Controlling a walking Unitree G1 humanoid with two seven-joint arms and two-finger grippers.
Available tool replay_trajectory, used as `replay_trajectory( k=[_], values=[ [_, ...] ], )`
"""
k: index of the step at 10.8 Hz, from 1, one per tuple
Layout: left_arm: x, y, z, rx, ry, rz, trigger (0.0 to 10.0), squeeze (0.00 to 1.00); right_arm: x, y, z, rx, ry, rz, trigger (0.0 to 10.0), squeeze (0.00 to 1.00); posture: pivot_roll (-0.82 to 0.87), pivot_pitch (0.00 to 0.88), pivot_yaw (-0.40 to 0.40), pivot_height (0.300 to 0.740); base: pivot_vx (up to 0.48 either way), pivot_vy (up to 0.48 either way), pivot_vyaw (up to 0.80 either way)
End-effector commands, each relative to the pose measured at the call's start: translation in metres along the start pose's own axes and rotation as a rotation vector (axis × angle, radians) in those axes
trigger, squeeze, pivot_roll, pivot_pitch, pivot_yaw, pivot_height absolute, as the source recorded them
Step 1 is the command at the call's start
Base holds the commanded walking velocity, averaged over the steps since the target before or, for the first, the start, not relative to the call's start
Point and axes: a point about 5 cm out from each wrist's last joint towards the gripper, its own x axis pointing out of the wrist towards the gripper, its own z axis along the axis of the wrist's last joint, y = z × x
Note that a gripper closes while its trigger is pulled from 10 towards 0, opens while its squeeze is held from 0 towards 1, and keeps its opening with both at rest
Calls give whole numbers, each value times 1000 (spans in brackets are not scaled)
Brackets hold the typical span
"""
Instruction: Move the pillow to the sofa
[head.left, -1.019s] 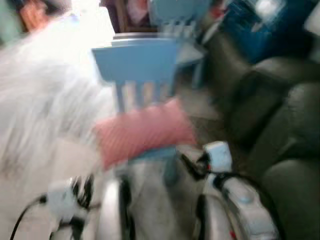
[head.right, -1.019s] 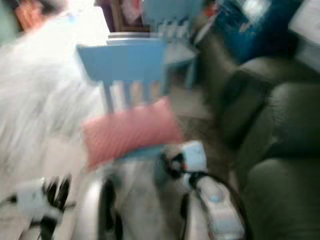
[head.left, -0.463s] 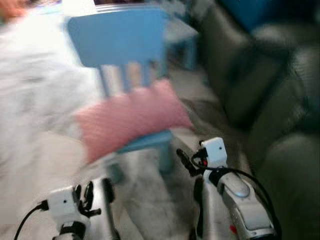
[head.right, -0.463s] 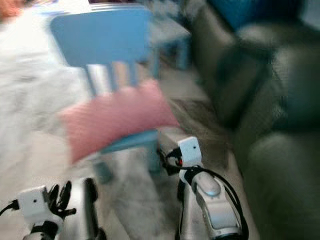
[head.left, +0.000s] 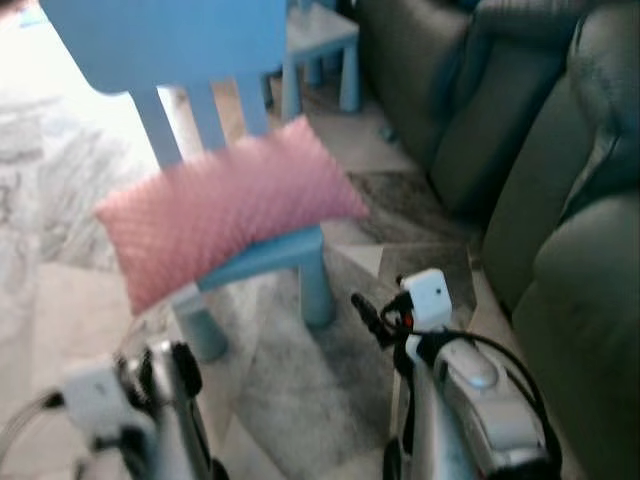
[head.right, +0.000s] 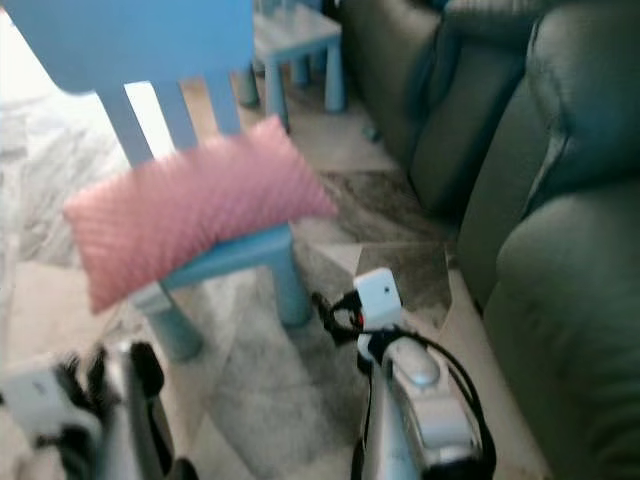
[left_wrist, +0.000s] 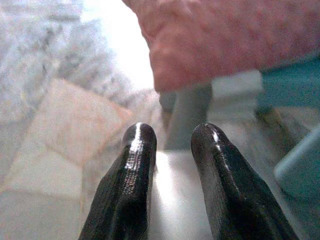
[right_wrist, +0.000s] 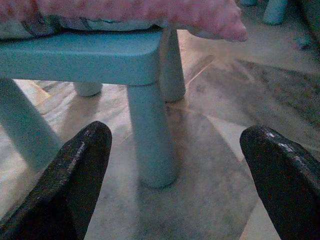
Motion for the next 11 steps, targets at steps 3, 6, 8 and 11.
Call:
replay_trajectory(
  k=[3, 6, 8, 11],
  values=[
    [19, 15, 3, 9, 6, 70, 10000, 0, 18, -7, 20, -23, -48, 16, 10000, 0, -115, 206, -21, 300, 0, 0, 0],
    [40, 24, 24, 7, -70, 104, 10000, 0, 28, -14, 35, -34, -106, 8, 10000, 0, -117, 205, -18, 300, 0, 0, 0],
    [63, 33, 48, 2, -149, 139, 10000, 0, 42, -27, 71, -43, -214, -42, 10000, 0, -115, 204, -14, 300, 0, 0, 0],
    [112, 35, 88, -60, -211, 169, 10000, 0, 68, -45, 125, -46, -328, -68, 10000, 0, -121, 227, -11, 300, 0, 0, 0]
  ],
)
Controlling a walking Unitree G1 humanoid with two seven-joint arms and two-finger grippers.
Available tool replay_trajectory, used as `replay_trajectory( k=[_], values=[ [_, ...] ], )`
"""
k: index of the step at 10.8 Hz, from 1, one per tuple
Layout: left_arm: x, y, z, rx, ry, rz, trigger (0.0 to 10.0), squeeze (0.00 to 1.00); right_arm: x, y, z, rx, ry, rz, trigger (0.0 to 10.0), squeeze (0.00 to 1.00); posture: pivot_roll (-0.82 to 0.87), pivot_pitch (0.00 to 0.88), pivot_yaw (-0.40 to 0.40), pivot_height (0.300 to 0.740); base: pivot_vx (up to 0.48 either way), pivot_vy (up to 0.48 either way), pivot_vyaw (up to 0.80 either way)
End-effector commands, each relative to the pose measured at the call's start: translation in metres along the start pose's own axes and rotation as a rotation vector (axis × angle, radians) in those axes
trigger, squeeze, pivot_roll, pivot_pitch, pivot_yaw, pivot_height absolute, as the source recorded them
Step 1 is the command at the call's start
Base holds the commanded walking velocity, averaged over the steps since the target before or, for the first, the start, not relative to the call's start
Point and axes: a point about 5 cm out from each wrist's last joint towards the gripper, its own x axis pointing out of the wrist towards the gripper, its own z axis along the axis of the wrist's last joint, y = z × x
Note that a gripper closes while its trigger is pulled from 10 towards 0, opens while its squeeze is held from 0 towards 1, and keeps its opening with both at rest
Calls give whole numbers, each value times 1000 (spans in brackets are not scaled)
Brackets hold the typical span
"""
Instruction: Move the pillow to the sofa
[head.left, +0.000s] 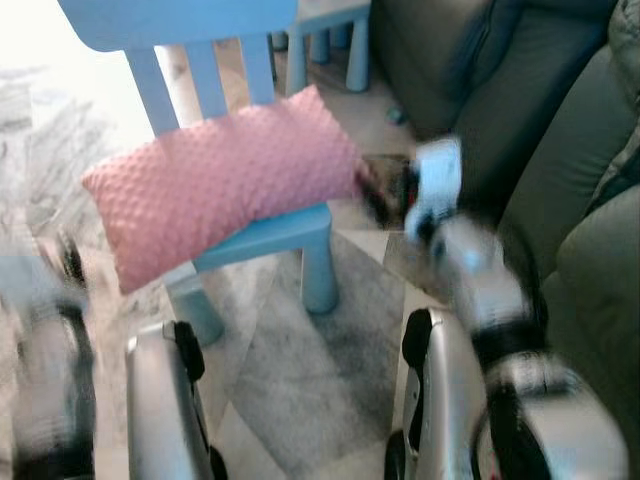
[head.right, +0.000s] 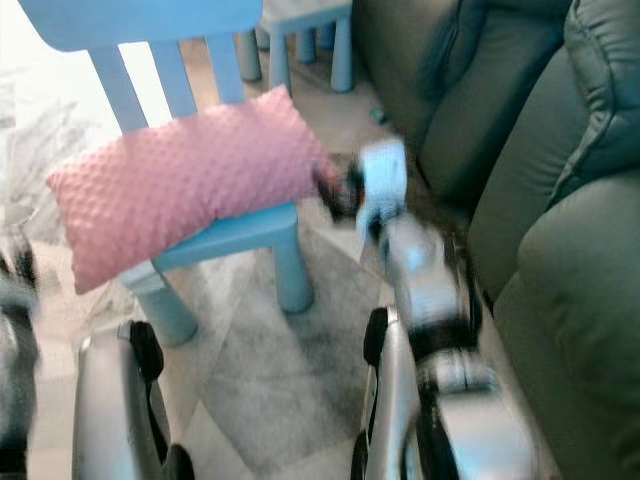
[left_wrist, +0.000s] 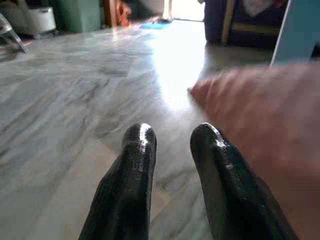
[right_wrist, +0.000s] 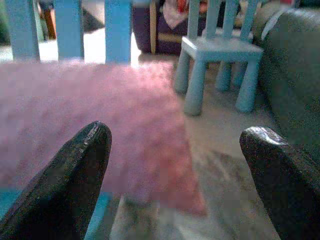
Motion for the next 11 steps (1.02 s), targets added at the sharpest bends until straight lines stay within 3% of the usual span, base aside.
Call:
replay_trajectory(
  k=[1, 4, 6, 11],
  values=[
    [3, 6, -10, -19, 60, 24, 10000, 0, 4, 0, 1, 20, 1, 12, 10000, 0, -114, 244, -13, 300, 0, 0, 0],
    [42, -17, 19, -163, 24, -61, 10000, 0, 29, 9, 23, 30, 7, 52, 10000, 0, -84, 296, -14, 300, 0, 0, 0],
    [58, -26, 21, -285, 60, -76, 10000, 0, 36, 19, 22, 47, 31, 69, 10000, 0, -82, 325, -7, 300, 0, 0, 0],
    [57, -51, -6, -359, 194, -109, 10000, 0, 38, 25, 21, 33, 55, 84, 10000, 0, -77, 344, -8, 300, 0, 0, 0]
  ],
)
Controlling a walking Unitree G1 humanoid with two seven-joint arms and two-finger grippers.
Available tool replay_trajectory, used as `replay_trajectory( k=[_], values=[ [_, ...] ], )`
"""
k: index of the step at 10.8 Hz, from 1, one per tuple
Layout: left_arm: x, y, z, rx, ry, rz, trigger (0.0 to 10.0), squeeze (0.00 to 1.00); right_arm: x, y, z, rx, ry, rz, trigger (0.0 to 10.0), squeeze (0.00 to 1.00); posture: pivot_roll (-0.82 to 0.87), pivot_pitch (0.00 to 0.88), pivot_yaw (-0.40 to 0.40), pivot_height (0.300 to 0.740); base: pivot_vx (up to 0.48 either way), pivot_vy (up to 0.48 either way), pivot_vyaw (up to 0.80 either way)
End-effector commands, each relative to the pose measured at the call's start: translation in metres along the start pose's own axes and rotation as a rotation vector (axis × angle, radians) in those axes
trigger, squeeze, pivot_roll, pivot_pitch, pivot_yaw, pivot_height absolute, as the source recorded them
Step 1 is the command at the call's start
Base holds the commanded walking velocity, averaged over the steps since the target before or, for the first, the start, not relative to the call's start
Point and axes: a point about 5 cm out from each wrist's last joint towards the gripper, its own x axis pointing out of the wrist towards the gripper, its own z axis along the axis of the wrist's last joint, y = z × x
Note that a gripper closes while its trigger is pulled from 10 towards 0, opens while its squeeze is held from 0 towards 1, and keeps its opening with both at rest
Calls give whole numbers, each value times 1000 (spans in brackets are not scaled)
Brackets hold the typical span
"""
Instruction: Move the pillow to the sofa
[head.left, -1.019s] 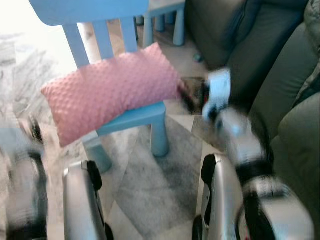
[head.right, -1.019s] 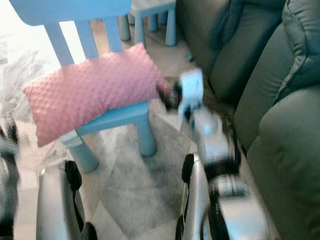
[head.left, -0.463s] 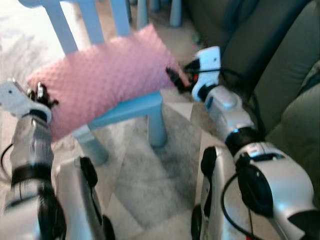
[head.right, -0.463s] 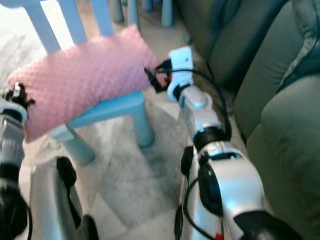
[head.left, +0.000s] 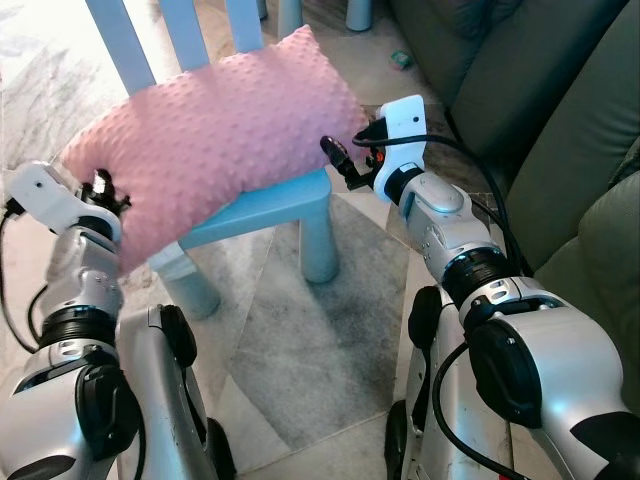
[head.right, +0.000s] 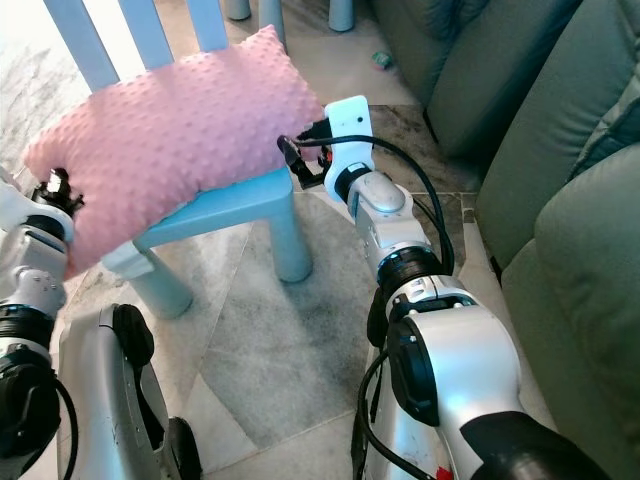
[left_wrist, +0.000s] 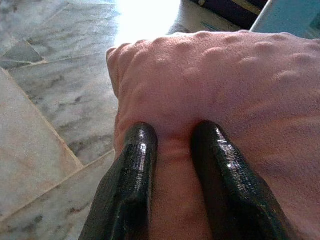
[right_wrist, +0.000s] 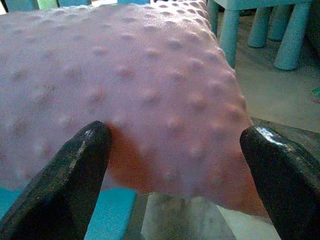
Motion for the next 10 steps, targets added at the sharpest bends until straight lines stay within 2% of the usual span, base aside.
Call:
replay_trajectory(
  k=[1, 3, 5, 7, 8, 9, 10],
  values=[
    [-4, 4, -24, -43, 111, 52, 10000, 0, 1, 2, 1, -2, 2, 7, 10000, 0, -75, 338, -6, 300, 0, 0, 0],
    [-10, 6, -39, -96, 156, 119, 10000, 0, 1, 0, 3, 2, -6, 8, 10000, 0, -73, 333, -6, 300, 0, 0, 0],
    [-19, 6, -62, -125, 201, 117, 10000, 0, 1, -2, 5, -33, -9, -12, 10000, 0, -80, 334, -17, 300, 0, 0, 0],
    [-13, -2, -54, -99, 205, 70, 10000, 0, 2, -5, 11, -48, -16, -31, 10000, 0, -81, 333, -20, 300, 0, 0, 0],
    [-5, -7, -36, -43, 168, 39, 10000, 0, 4, -9, 22, -40, -52, -45, 10000, 0, -76, 335, -18, 300, 0, 0, 0],
    [-3, -3, -21, -8, 116, 64, 10000, 0, 5, -13, 32, -16, -74, -20, 10000, 0, -70, 336, -16, 300, 0, 0, 0],
    [-3, -1, -19, -4, 107, 70, 10000, 0, 5, -13, 34, -17, -76, -11, 10000, 0, -70, 336, -16, 300, 0, 0, 0]
  ],
)
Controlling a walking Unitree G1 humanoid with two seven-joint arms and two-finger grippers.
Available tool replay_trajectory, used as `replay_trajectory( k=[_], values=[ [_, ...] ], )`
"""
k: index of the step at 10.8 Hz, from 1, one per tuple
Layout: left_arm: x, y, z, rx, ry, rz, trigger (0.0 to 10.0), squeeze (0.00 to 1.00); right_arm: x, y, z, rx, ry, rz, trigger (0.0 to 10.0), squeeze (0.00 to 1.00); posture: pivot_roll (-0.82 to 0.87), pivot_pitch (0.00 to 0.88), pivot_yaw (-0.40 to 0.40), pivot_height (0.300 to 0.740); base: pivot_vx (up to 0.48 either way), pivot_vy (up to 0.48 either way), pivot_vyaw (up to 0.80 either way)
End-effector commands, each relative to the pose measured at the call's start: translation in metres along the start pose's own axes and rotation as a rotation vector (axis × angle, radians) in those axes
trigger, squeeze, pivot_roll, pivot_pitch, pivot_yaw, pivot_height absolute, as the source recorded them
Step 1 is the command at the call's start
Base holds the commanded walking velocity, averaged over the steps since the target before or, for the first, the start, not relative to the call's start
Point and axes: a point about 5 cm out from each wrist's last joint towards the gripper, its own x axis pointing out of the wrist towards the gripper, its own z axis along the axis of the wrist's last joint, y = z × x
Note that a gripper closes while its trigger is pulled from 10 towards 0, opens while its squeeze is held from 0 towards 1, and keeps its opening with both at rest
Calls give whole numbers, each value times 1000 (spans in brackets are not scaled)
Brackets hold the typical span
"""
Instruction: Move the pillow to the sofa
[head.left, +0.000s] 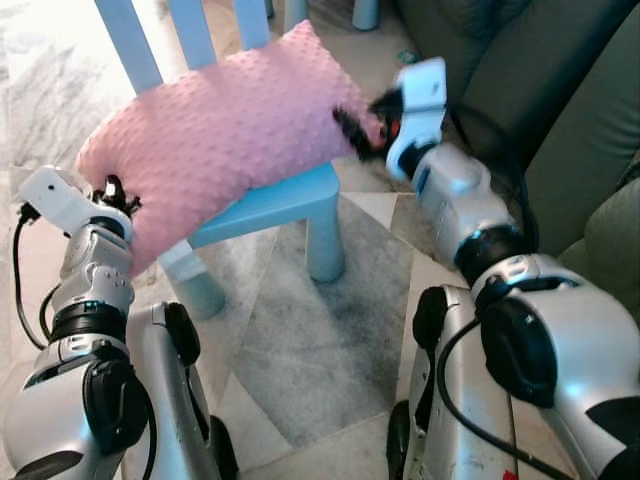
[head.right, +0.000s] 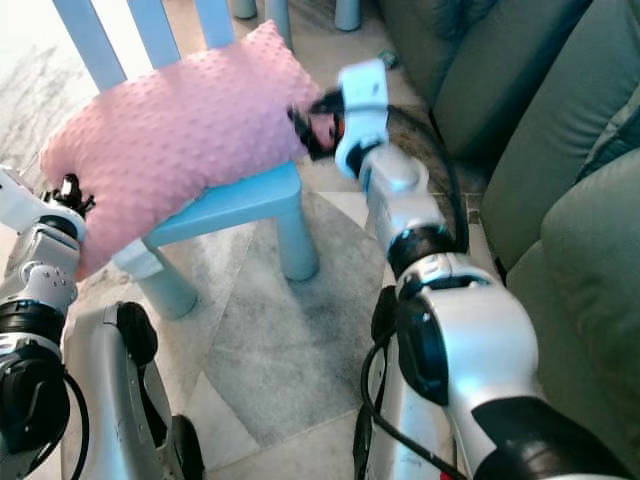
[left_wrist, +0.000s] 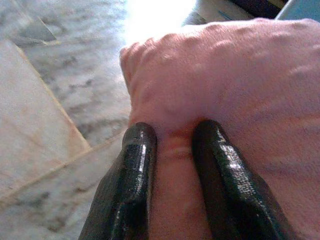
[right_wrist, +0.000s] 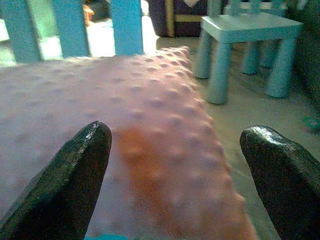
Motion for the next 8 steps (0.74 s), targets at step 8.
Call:
replay_trajectory(
  k=[8],
  values=[
    [-4, 24, 23, 14, -147, 261, 10000, 0, 7, 21, -8, 10, 19, 2, 10000, 0, -41, 343, 0, 300, 0, 0, 0]
  ],
)
